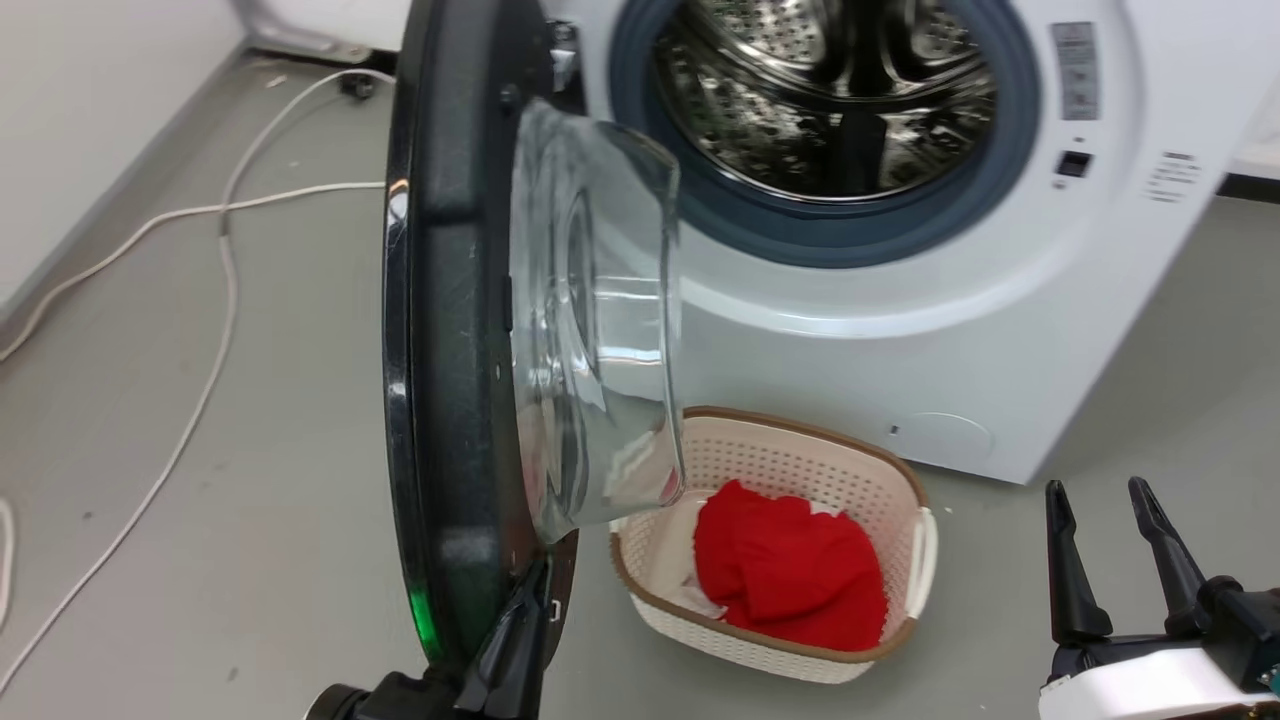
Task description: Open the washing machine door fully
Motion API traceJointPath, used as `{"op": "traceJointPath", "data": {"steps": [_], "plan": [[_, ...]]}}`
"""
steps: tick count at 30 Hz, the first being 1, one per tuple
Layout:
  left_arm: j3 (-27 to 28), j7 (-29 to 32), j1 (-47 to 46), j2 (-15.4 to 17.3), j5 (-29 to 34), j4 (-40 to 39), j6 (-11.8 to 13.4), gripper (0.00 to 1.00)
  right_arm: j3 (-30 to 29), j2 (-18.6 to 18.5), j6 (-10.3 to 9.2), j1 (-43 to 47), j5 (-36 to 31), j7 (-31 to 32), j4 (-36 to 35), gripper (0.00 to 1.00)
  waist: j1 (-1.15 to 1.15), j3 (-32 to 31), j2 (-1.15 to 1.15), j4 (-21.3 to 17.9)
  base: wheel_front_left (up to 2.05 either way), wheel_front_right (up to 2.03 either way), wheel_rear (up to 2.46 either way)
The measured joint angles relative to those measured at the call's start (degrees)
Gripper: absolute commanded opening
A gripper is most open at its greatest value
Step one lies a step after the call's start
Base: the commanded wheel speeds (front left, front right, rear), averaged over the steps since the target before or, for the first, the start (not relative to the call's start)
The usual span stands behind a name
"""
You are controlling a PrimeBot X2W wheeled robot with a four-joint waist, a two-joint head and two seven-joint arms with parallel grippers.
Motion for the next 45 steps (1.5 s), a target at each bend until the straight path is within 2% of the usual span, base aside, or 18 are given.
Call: {"op": "traceJointPath", "data": {"steps": [8,14,18,22,28,39,45], "plan": [[6.08,-0.1,1.46,1.77,-1.11,-0.42,2.58,0.0,0.31,0.02,0.0,0.03,-0.07,0.93,-1.14,1.0,0.0,0.75,0.0,5.98,0.0,0.0,0.0],[13.81,-0.18,-1.04,4.74,-2.4,3.09,3.32,0.0,0.67,0.02,0.0,-0.14,-0.19,1.52,-1.97,1.0,0.0,2.26,0.0,6.88,0.0,0.0,0.0],[20.63,-0.24,-5.12,7.11,-4.17,6.94,2.27,0.0,0.91,0.03,0.0,-0.26,-0.29,1.96,-2.52,1.0,0.0,3.26,0.0,6.26,0.0,0.0,0.0],[26.15,-0.27,-8.27,7.57,-4.89,10.8,1.41,0.0,0.66,0.02,0.0,-0.54,-0.48,2.27,-2.98,1.0,0.0,4.49,0.0,5.05,0.0,0.0,0.0],[33.46,-0.27,-13.99,9.5,-5.78,18.14,-1.33,0.0,0.41,0.03,0.0,-1.6,-0.62,2.47,-3.6,1.0,0.0,6.93,0.0,3.22,0.0,0.0,0.0],[40.38,-0.27,-25.02,13.34,-3.38,30.44,-6.15,0.0,0.54,0.02,0.0,-3.87,-1.88,2.81,-4.0,1.0,0.01,10.72,0.0,0.74,0.0,0.0,0.0],[43.06,-0.27,-24.56,12.95,-0.86,30.67,-7.48,0.0,1.21,0.03,0.0,-4.51,-1.16,1.74,-2.36,1.0,0.01,9.85,0.0,-0.74,0.0,0.0,0.0]]}}
